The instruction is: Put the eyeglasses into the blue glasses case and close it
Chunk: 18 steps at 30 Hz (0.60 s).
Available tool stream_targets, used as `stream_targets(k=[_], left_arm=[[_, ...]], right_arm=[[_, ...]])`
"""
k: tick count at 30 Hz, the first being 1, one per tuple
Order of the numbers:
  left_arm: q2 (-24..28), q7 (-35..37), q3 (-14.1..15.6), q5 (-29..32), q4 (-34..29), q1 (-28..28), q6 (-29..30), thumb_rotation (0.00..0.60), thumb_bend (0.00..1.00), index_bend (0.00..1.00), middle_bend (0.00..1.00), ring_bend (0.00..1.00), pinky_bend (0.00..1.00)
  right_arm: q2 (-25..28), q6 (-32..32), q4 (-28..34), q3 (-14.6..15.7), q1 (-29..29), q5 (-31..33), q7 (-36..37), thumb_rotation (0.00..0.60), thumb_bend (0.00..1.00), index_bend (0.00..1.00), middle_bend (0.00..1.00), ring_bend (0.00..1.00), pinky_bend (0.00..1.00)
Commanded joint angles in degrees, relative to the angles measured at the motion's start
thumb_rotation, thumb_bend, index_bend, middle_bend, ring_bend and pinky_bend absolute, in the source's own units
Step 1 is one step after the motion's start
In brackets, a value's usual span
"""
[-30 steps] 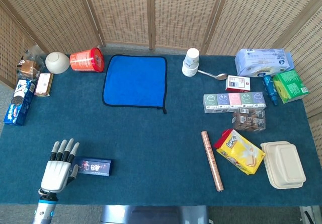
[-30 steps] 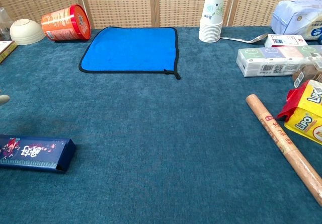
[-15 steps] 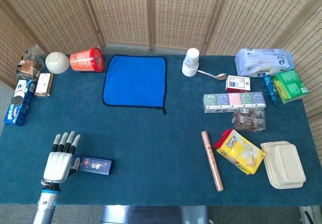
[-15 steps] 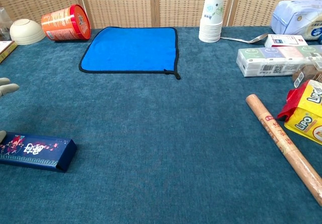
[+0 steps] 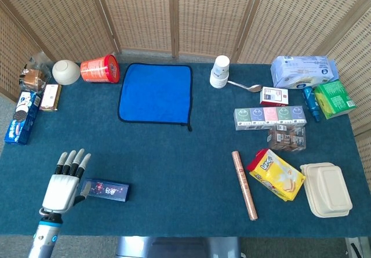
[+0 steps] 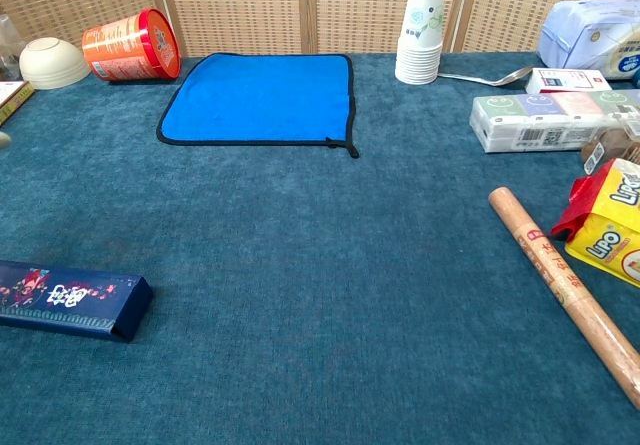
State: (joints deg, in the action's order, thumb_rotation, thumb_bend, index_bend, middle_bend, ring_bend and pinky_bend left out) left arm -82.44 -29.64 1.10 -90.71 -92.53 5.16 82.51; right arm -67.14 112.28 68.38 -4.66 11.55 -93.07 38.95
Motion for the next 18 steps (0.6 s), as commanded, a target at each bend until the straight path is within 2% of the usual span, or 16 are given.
stream_targets(k=[1,8,12,18], left_arm=[[7.54,-3.86,3.55,0.82,-8.48,-0.32,-3.27,0.470,0.33,0.06,0.00,0.00,0.00],[11.00,-10.80,5.02,6.01,-14.96,0.44,-8.08,0.455,0.26,0.06,0.00,0.00,0.00],[11.17,-14.39,4.06,11.58,-16.94,2.39,-12.06,0.459,0.26,0.05,0.00,0.00,0.00],[9.95,-16.07,1.78,16.58,-16.67,5.25,-14.75,0.458,0.26,0.05,0.00,0.00,0.00]], right_arm=[[0.27,-0.29,0.91,0.06,-0.34,-0.35,-0.93,0.598,0.36,0.00,0.04,0.00,0.11],[0.56,-0.67,2.58,0.19,-0.58,-0.50,-2.32,0.600,0.36,0.00,0.04,0.00,0.11],[0.63,-0.69,3.18,0.21,-0.34,-0.13,-2.68,0.600,0.36,0.00,0.04,0.00,0.11],[0.75,-0.68,4.36,0.15,-0.10,0.22,-3.88,0.600,0.36,0.00,0.04,0.00,0.11]])
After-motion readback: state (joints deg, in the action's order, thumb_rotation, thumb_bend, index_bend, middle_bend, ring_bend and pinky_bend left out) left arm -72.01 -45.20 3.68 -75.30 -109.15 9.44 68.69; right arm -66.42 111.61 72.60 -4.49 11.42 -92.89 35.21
